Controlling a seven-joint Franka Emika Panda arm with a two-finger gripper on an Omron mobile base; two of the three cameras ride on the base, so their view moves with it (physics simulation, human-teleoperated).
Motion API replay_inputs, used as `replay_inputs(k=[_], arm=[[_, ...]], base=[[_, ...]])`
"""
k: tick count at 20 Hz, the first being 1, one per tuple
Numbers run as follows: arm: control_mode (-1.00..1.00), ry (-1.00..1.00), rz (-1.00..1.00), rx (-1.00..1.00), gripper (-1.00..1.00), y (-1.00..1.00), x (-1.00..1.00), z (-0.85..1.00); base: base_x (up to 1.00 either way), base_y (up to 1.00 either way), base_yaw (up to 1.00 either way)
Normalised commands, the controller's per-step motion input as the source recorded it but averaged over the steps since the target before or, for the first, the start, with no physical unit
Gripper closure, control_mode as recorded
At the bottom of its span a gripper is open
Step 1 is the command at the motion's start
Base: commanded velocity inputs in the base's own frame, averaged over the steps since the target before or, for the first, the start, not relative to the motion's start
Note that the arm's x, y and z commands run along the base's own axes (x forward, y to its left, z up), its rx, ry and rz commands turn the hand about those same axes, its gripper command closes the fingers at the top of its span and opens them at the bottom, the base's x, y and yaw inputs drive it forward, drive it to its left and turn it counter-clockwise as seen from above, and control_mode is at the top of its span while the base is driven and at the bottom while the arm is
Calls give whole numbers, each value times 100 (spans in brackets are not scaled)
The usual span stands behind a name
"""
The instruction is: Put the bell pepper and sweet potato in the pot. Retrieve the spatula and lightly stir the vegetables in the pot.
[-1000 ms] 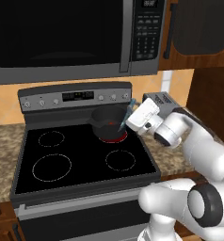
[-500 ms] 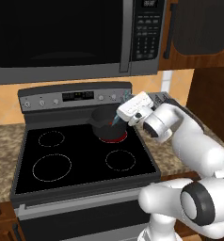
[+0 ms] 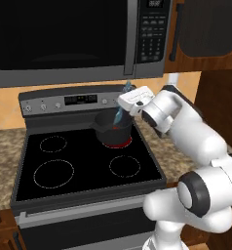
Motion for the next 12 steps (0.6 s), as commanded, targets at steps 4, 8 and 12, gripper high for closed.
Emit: replay_inputs(k=[4,8,12], arm=[[-100,2,-7,0,100,-1,63,-27],[-100,0,-6,0,100,0,67,-32],[-100,0,-4,0,100,0,56,-36]], base=[[0,0,0],[0,0,0],[0,0,0]])
